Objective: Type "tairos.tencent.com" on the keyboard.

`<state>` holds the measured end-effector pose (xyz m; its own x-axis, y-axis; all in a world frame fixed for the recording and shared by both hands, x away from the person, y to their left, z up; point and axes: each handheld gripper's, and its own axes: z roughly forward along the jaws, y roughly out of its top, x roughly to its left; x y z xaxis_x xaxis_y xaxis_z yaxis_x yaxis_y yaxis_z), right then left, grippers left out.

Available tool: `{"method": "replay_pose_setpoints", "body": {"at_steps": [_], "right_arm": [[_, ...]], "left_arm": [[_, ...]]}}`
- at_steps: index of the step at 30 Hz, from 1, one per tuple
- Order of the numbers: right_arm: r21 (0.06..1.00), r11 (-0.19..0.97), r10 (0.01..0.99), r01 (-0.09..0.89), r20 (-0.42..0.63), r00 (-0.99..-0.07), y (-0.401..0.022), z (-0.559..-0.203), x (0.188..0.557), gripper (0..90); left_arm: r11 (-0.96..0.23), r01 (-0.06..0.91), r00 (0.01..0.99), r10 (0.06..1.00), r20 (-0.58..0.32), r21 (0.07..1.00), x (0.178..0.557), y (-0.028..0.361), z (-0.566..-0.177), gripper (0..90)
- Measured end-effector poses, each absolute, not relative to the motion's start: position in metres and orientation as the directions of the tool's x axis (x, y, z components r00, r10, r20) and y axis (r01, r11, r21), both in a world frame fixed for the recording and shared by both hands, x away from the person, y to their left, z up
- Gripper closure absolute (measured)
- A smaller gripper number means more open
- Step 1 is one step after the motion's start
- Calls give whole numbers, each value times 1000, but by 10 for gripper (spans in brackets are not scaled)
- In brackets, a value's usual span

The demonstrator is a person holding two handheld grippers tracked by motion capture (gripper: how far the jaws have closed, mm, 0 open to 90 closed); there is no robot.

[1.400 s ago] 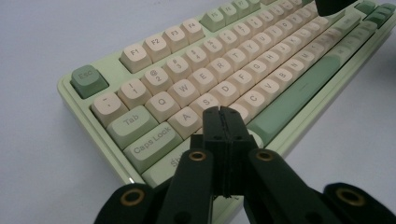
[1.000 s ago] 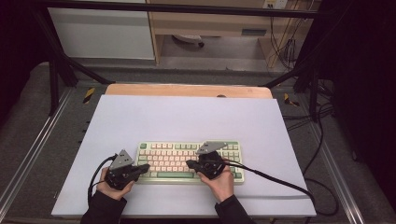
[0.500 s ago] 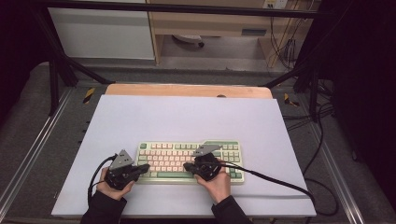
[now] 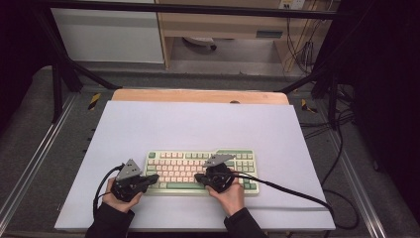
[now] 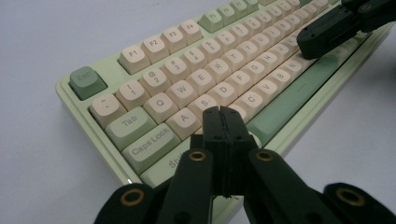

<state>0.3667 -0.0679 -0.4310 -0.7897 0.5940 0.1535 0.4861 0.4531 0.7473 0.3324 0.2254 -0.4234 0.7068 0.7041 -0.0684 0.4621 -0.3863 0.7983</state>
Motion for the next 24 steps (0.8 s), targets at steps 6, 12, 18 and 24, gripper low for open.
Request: {"method": "replay_pose_setpoints", "body": {"at_steps": [6,12,18,24], "right_arm": [[764,447,593,465,136,-793,-76,-418,364,900],[770,428,620,473,131,-774,-93,-409,363,891],[786,400,641,472,129,-757,-119,-403,362,780],[788,376,669,488,134,-731,-152,-401,359,579]], "left_arm": [[-387,456,711,700,-67,802,332,225,-422,900],[-381,446,710,702,-61,810,331,228,-419,857],[-383,447,711,701,-61,808,332,231,-416,679],[-377,456,696,716,-59,806,335,239,-417,469]]}}
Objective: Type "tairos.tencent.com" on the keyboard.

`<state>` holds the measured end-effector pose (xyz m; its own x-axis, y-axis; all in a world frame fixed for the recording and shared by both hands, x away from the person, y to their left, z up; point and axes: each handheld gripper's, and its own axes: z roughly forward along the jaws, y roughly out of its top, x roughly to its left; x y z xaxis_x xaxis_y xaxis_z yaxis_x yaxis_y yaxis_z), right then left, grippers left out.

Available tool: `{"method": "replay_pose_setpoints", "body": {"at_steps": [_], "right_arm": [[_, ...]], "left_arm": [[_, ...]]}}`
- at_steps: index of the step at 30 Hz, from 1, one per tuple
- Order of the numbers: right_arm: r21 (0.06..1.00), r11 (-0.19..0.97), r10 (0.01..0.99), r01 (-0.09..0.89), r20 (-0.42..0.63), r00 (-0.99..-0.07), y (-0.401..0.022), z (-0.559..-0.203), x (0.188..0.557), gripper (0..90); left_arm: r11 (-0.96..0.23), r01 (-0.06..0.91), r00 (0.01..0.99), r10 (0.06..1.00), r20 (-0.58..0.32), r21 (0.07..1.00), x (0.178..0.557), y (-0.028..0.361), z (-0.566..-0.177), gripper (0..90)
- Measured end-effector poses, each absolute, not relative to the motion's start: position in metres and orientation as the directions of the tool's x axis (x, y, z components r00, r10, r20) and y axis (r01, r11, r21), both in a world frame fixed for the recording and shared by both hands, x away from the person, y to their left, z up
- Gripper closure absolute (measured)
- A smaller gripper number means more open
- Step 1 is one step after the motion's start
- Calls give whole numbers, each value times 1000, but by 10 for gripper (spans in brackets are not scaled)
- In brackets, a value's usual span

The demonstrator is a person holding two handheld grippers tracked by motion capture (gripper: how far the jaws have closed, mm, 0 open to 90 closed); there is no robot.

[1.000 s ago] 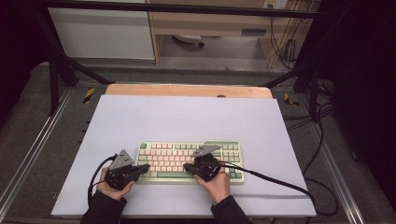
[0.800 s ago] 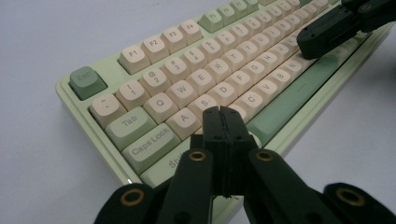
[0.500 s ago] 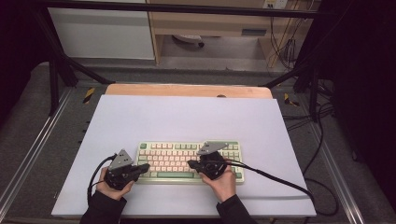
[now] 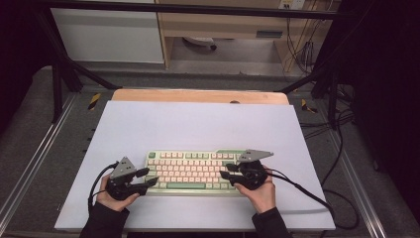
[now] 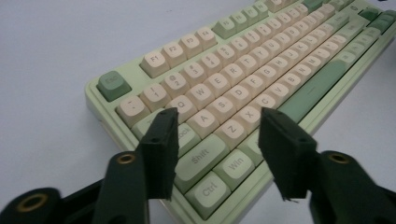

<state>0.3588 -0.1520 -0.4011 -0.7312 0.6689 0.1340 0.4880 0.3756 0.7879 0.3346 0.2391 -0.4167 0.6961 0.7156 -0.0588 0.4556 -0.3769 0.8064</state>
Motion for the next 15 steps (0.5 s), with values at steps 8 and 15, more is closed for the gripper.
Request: {"method": "replay_pose_setpoints", "body": {"at_steps": [8,15], "right_arm": [[806,329,706,492,136,-695,-187,-405,354,242],[799,310,719,515,157,-677,-215,-414,350,93]], "left_arm": [[-378,466,696,715,-67,800,335,253,-421,267],[-395,462,705,706,-59,794,331,264,-426,147]]}}
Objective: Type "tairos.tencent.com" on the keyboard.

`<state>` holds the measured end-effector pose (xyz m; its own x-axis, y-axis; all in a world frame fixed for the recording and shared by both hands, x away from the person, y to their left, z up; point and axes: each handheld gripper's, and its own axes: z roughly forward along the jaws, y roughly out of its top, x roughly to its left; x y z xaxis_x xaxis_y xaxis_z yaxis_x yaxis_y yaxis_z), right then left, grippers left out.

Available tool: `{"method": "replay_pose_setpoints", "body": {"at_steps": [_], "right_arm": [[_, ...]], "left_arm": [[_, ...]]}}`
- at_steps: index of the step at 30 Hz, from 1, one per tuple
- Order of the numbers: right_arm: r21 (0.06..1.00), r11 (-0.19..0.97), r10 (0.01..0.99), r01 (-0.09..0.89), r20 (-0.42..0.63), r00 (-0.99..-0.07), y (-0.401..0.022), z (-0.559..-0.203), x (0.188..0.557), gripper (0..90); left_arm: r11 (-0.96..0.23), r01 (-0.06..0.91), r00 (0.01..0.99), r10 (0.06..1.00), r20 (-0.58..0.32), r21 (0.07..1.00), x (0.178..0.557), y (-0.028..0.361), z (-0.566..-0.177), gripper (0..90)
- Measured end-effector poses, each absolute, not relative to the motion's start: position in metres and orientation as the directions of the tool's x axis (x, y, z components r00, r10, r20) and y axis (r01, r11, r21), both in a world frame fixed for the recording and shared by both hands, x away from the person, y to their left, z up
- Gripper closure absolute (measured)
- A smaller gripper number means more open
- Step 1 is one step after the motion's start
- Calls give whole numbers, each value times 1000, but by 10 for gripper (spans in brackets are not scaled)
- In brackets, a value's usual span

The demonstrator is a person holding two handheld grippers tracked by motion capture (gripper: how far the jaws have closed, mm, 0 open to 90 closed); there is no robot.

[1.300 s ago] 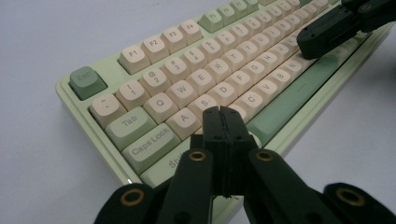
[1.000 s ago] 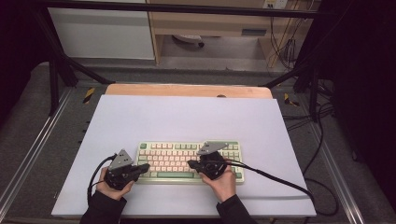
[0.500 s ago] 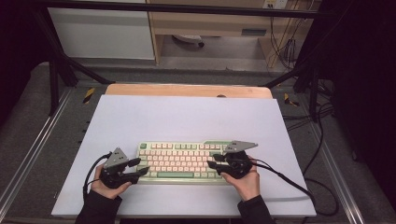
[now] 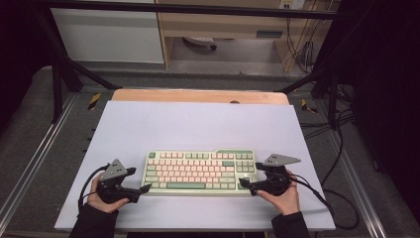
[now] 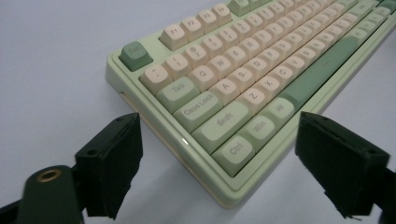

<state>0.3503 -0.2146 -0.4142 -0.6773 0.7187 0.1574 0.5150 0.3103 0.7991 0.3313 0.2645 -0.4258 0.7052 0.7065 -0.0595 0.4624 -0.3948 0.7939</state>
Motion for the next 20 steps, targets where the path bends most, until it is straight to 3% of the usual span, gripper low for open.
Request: {"method": "replay_pose_setpoints", "body": {"at_steps": [7,20], "right_arm": [[795,299,723,528,172,-669,-237,-431,342,53],[781,321,724,536,162,-670,-244,-440,335,10]], "left_arm": [[-417,468,715,697,-57,779,328,272,-432,70],[-426,465,719,693,-50,776,326,270,-436,69]]}}
